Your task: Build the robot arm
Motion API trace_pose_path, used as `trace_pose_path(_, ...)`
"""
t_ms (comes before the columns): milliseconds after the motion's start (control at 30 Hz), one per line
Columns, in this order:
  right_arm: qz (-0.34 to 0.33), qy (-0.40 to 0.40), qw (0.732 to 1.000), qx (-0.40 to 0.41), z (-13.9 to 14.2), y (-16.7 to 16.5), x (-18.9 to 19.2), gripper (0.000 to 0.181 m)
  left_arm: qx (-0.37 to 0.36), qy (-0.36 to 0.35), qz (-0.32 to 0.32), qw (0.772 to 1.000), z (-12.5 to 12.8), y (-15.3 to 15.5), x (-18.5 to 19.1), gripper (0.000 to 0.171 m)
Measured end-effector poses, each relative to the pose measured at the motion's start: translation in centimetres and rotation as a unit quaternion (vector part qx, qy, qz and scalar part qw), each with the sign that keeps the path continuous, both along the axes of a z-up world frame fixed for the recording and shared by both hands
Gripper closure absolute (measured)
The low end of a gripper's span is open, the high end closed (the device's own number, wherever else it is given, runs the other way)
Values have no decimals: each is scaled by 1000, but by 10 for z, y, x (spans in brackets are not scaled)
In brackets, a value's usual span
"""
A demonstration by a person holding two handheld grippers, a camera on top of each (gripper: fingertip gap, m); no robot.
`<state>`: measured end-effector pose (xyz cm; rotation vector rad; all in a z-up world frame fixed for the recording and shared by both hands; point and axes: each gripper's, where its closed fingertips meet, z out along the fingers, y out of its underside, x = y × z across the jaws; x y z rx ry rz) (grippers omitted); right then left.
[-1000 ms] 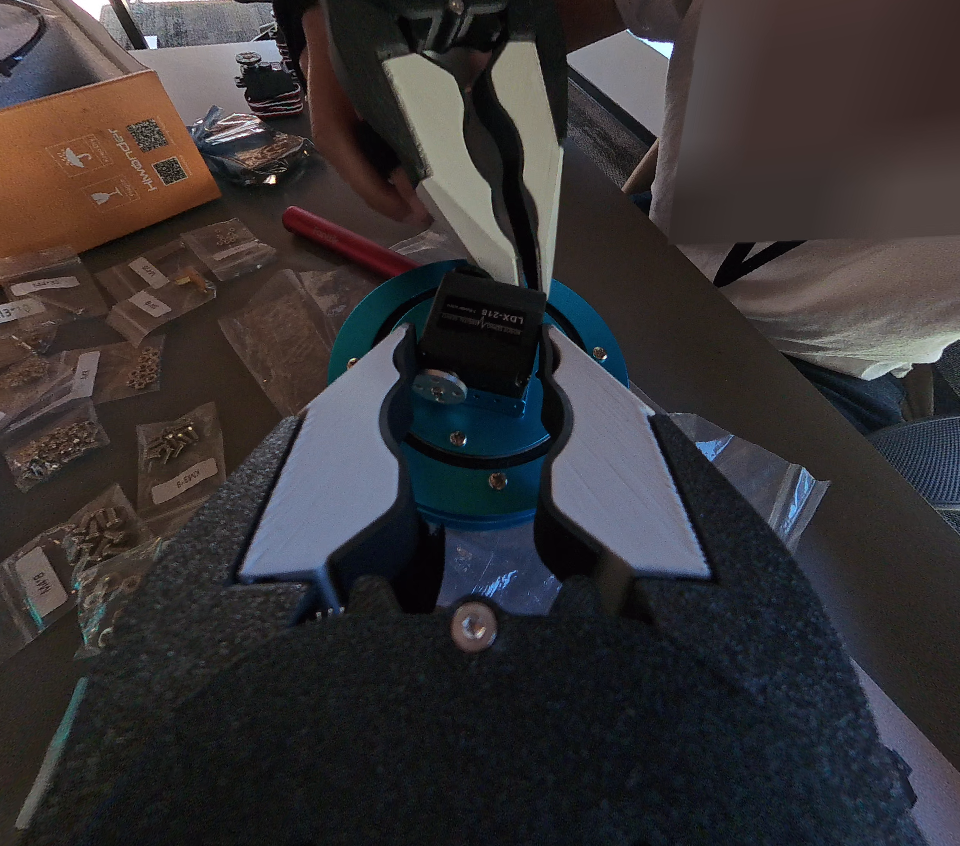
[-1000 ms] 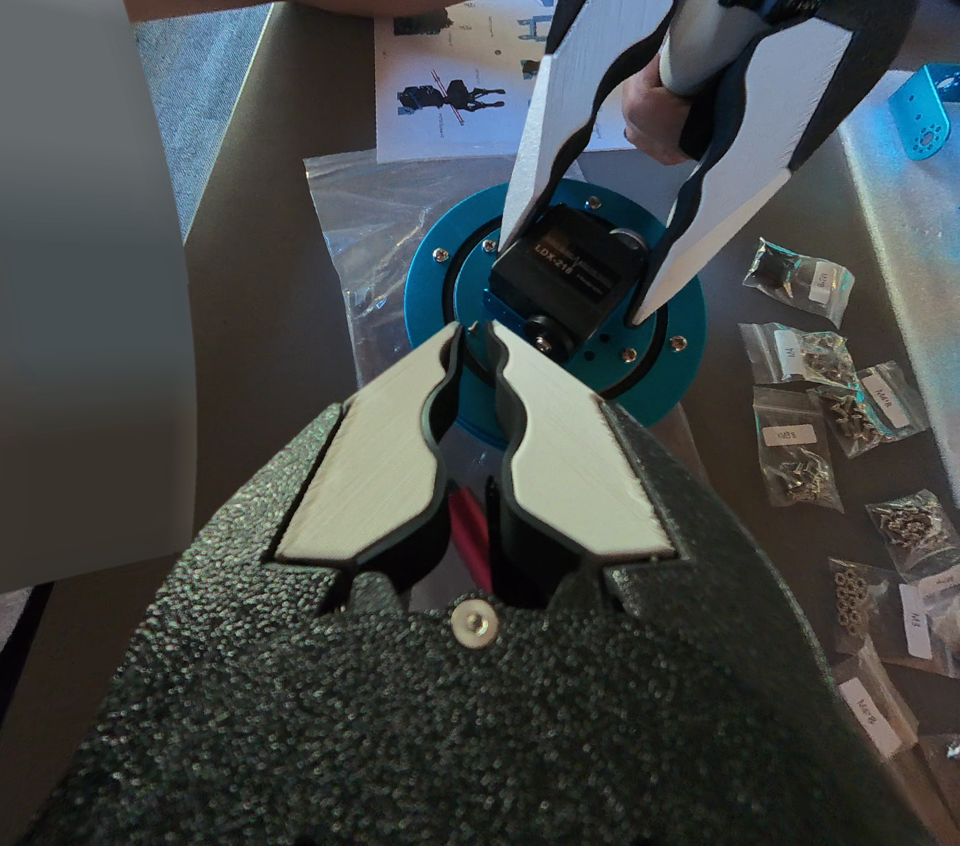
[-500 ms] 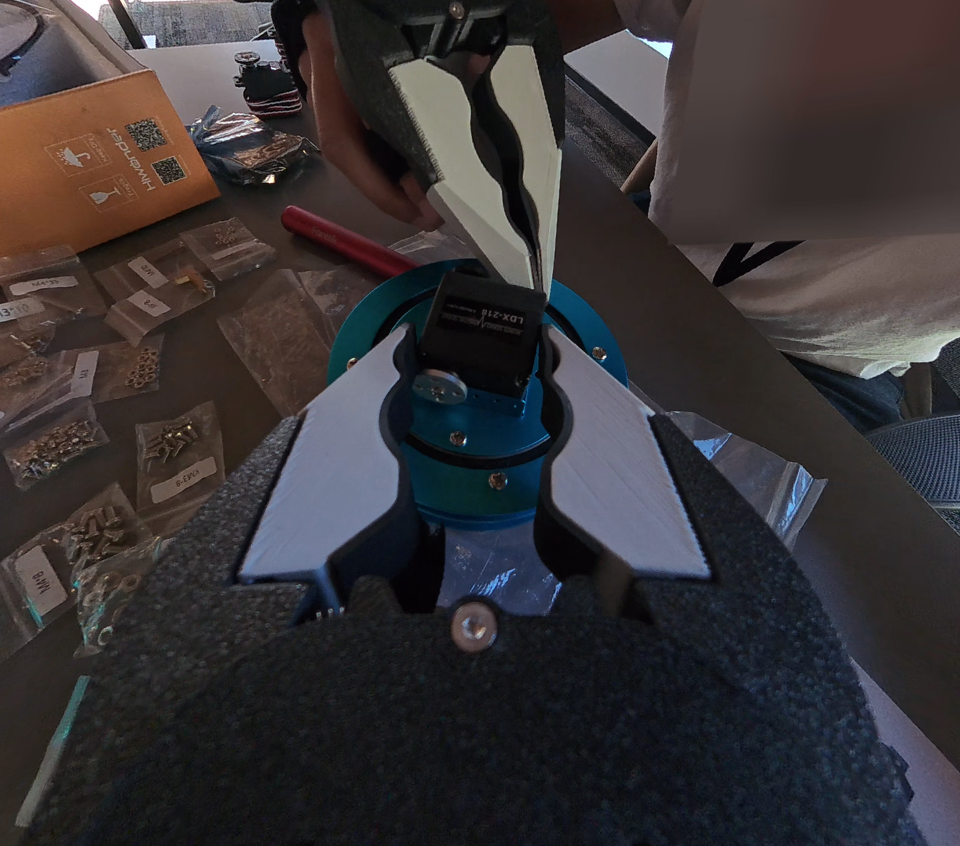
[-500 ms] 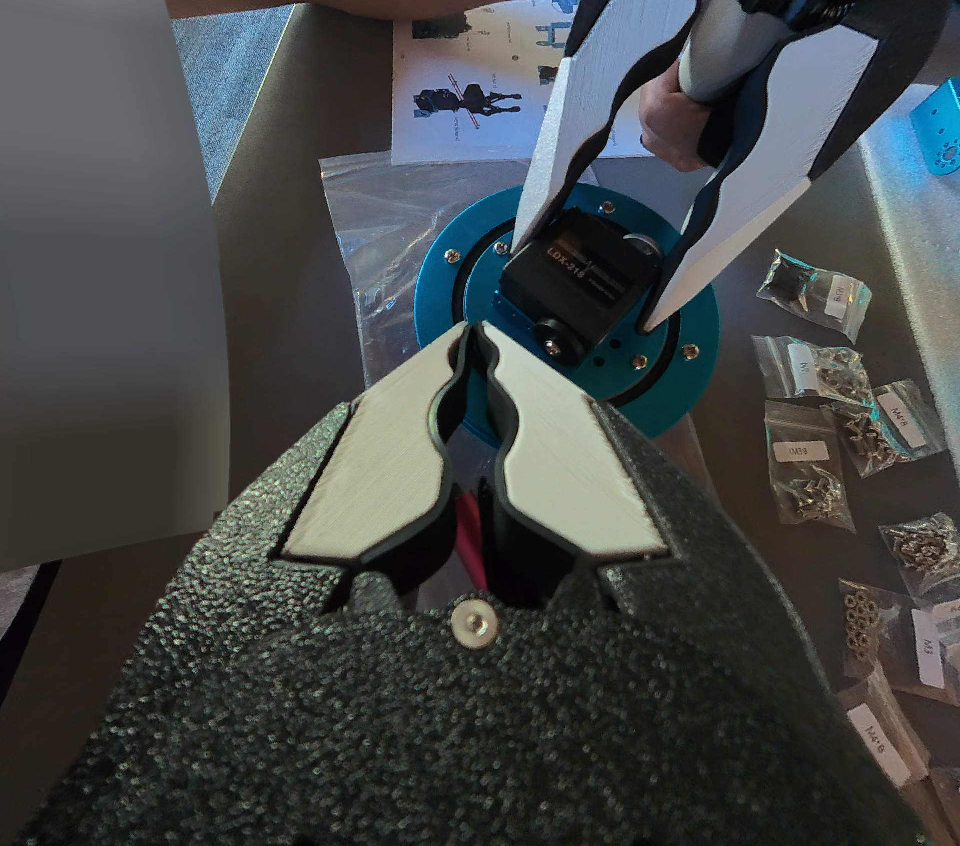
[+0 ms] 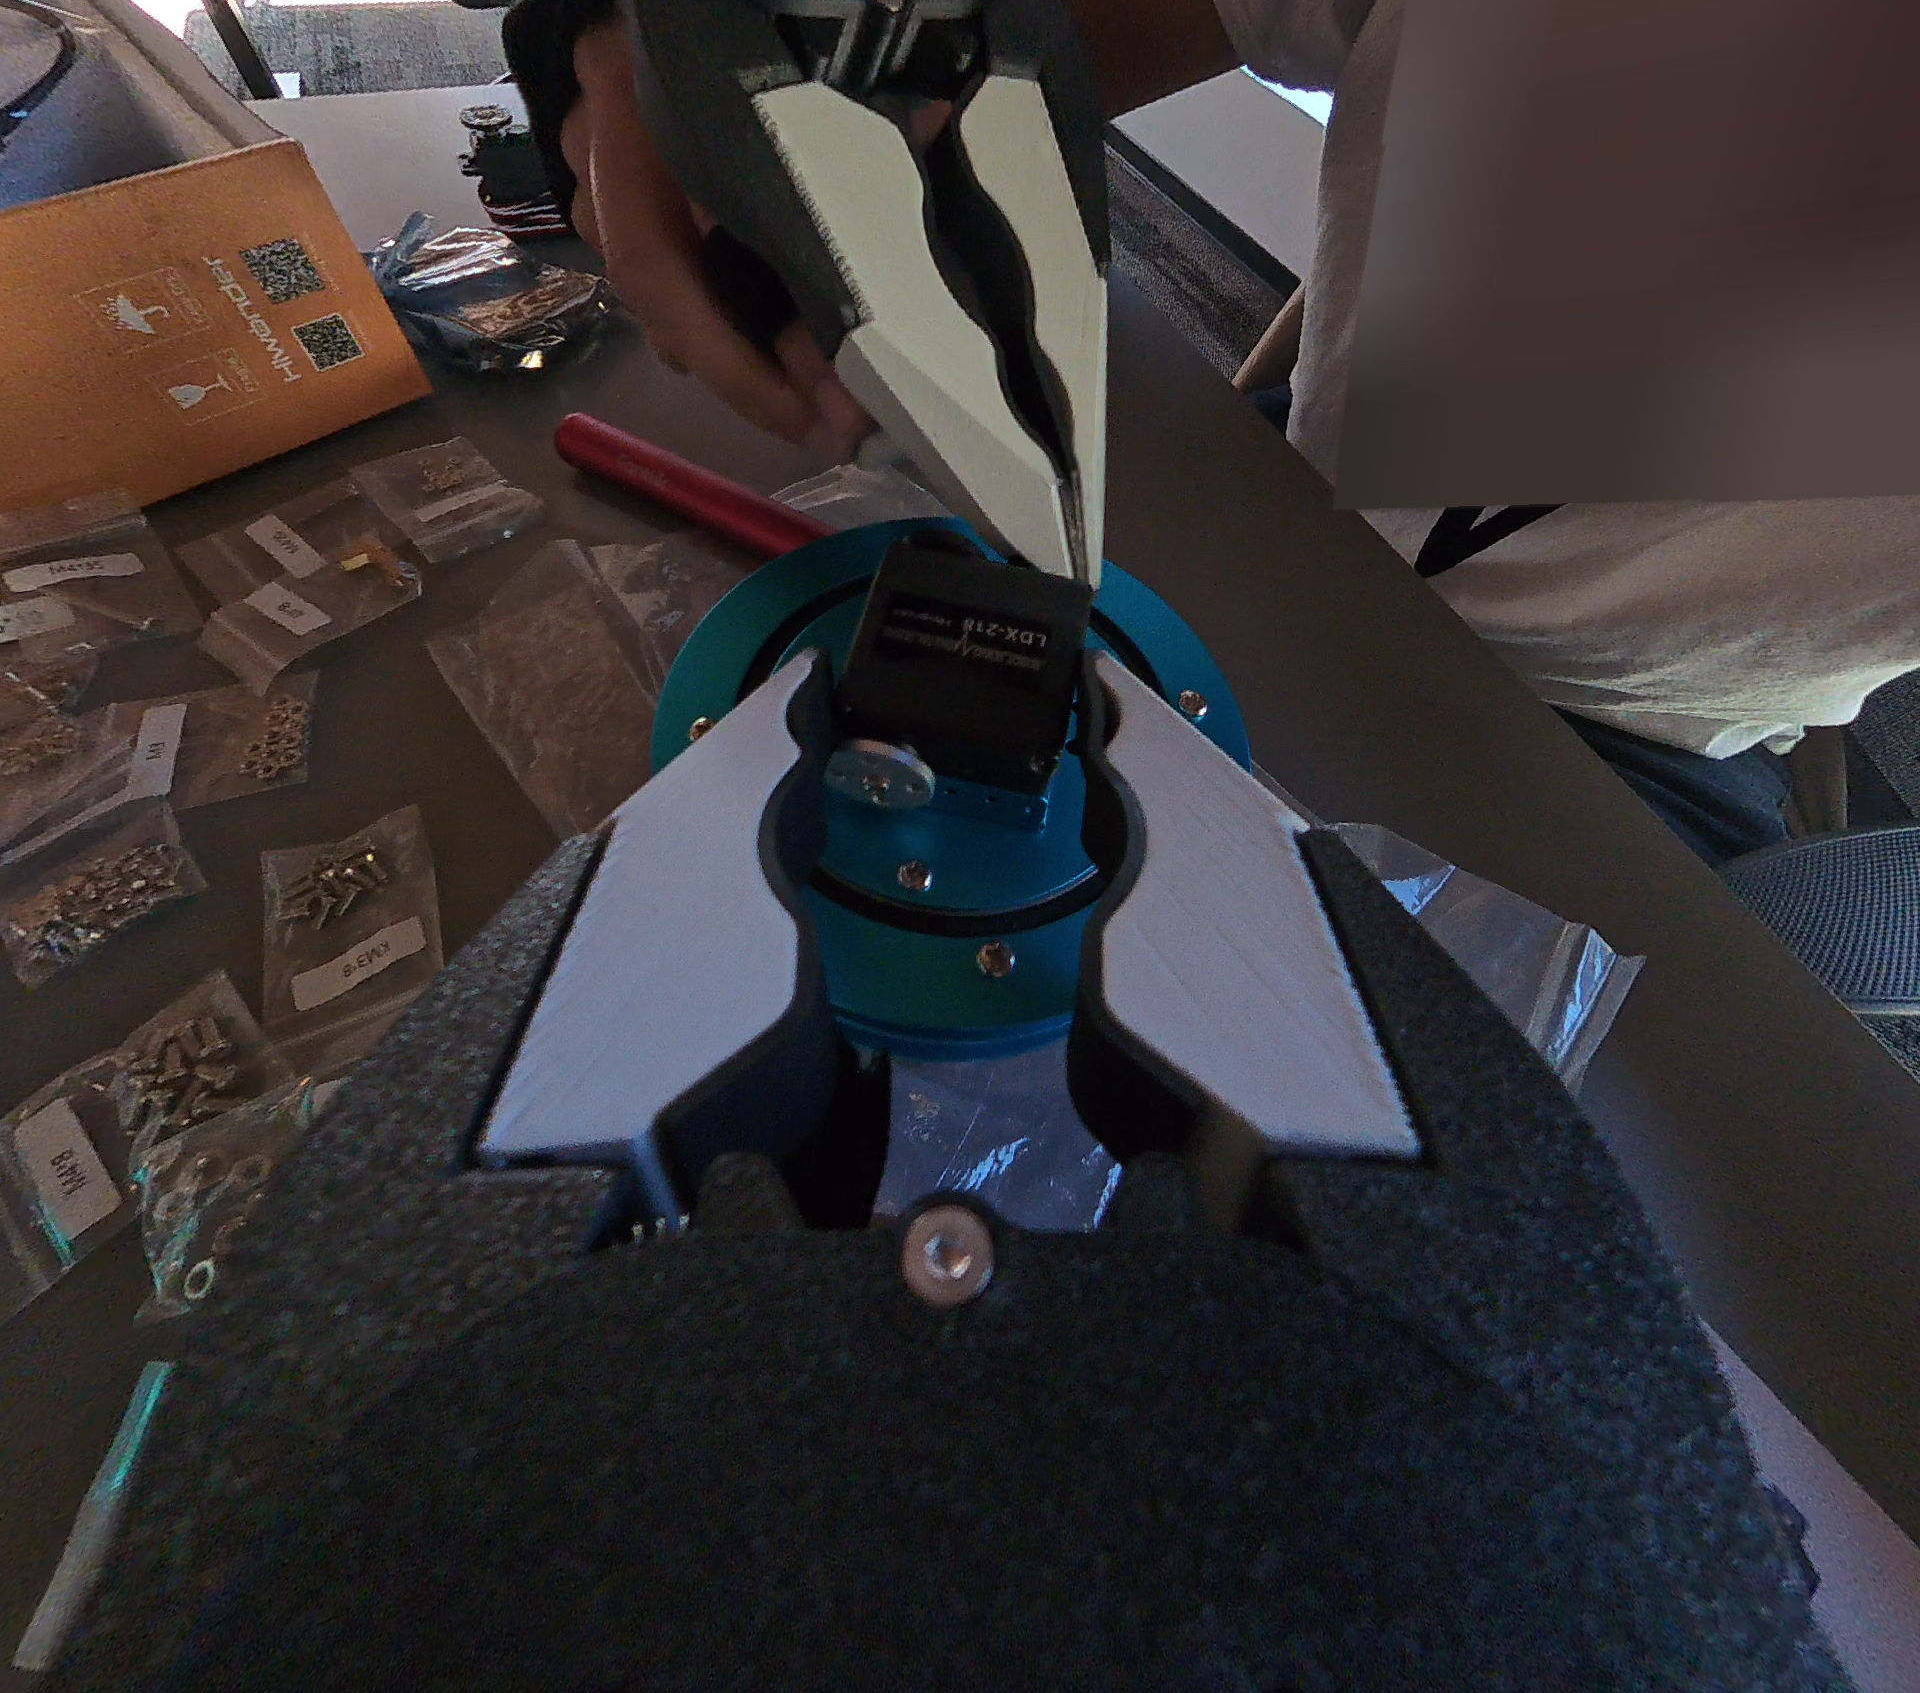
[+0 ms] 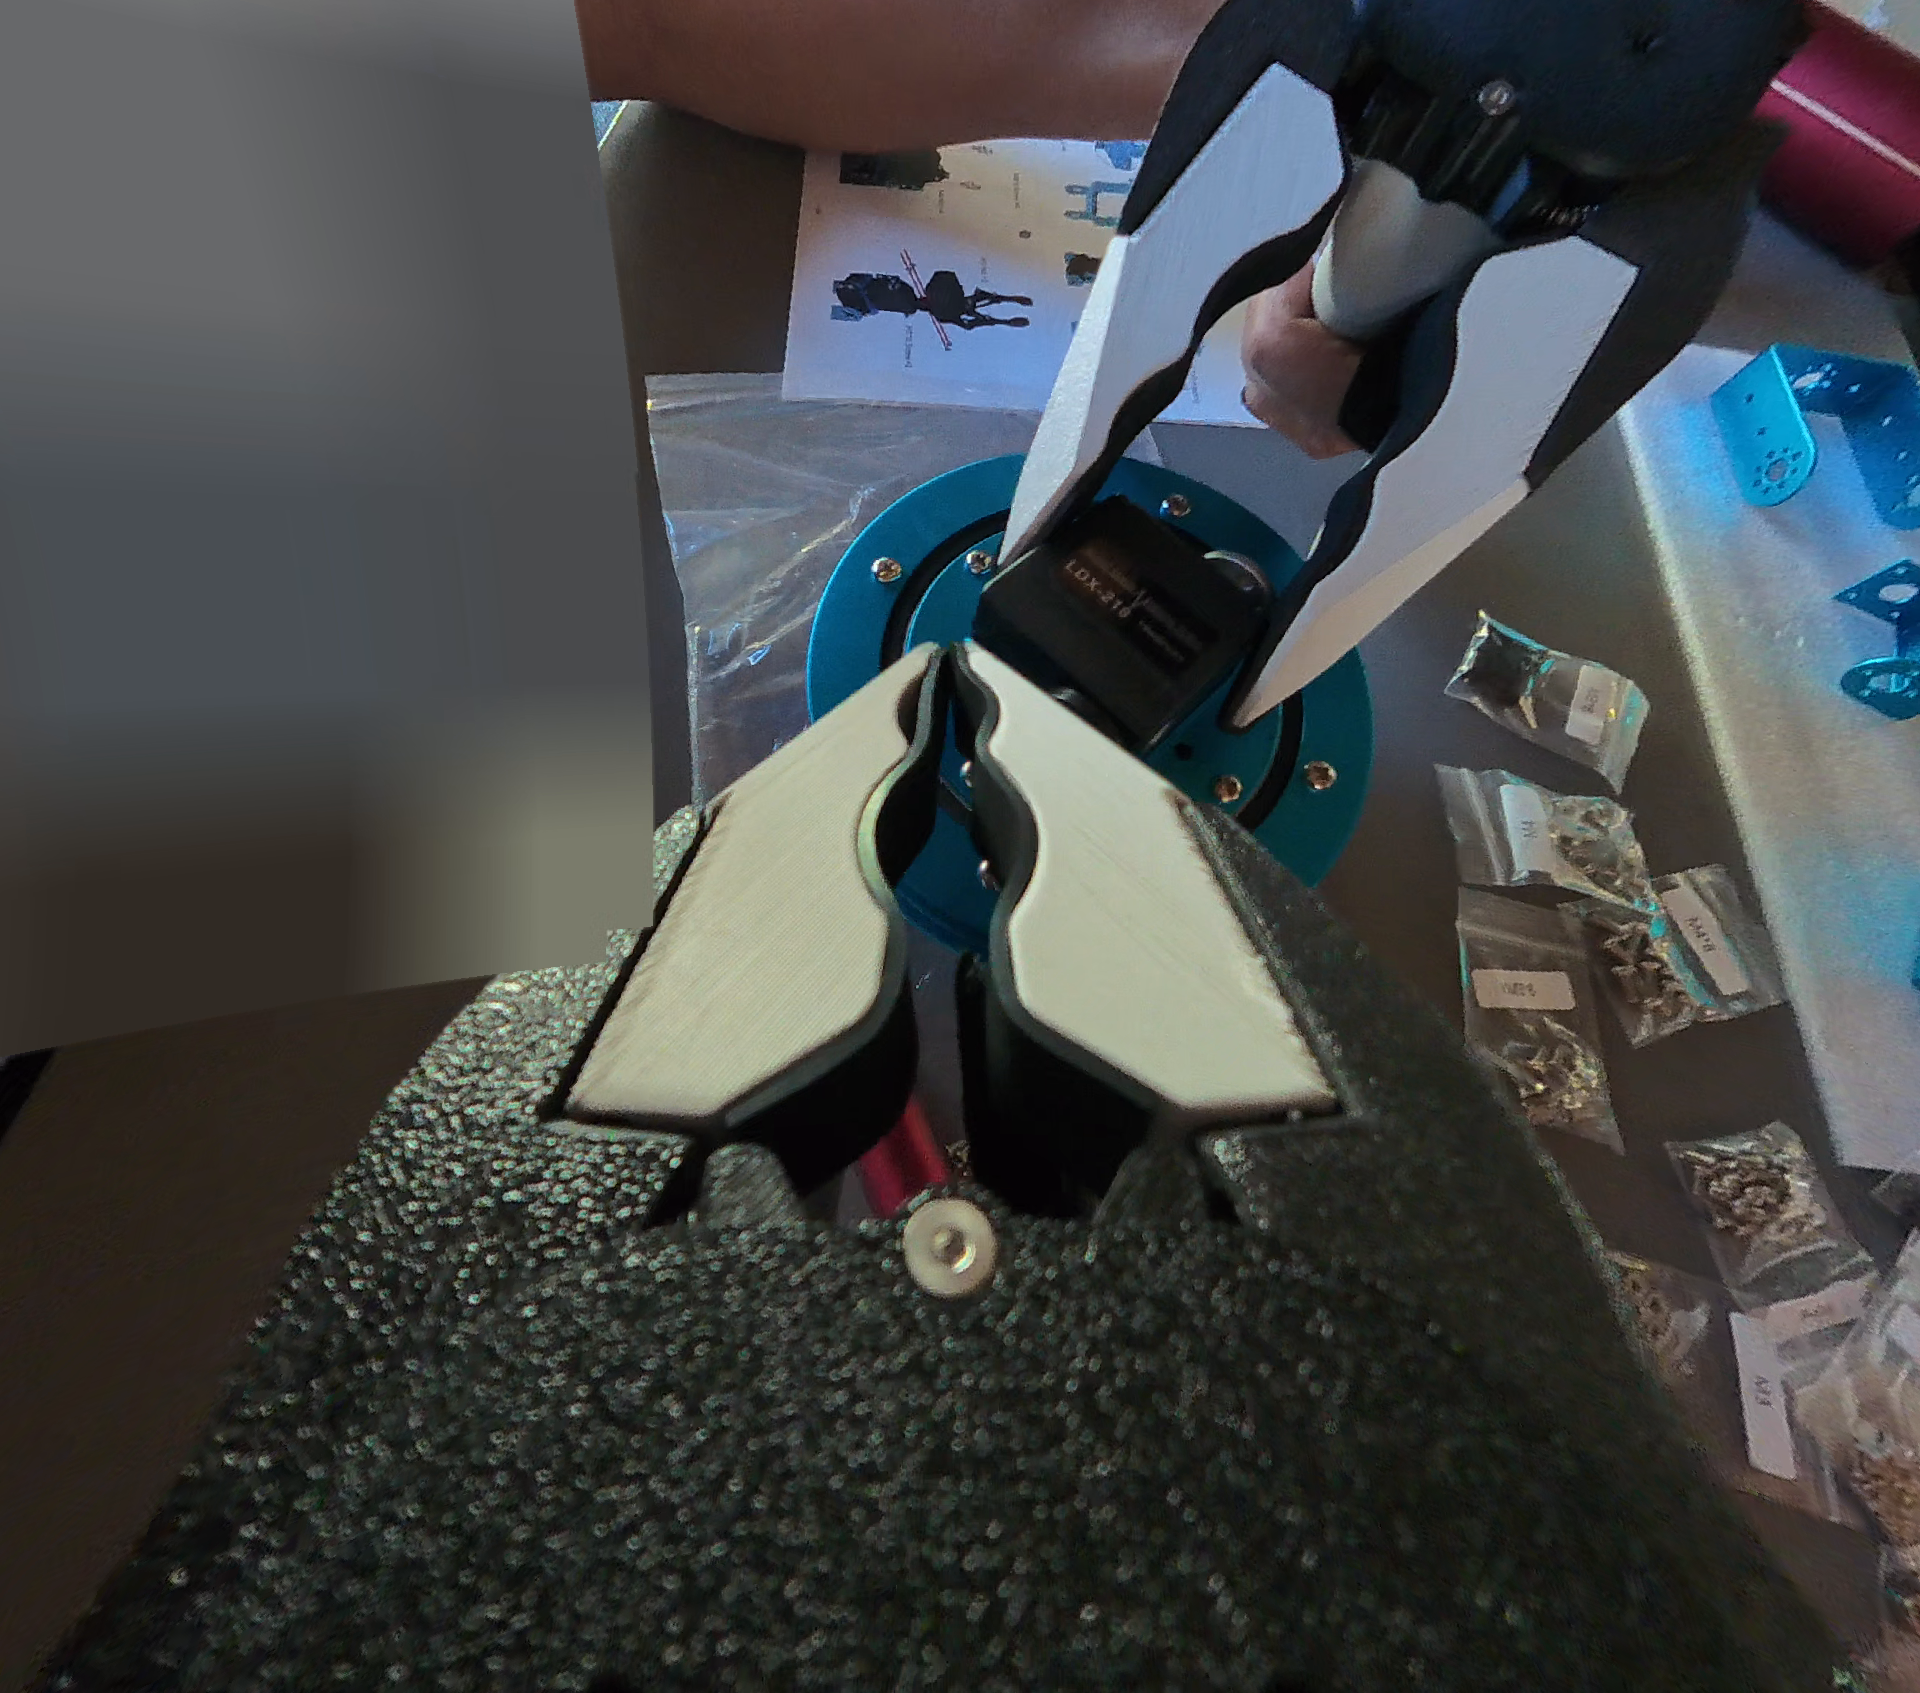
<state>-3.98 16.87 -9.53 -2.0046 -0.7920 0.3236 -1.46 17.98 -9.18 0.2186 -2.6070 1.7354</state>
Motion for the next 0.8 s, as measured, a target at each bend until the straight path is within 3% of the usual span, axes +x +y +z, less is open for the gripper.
trace_pose_path(800, 1, -21, 1000, 20, -3, 1, 0, 181, 6, -7, 1, 1000, -1, 0, 0, 125)
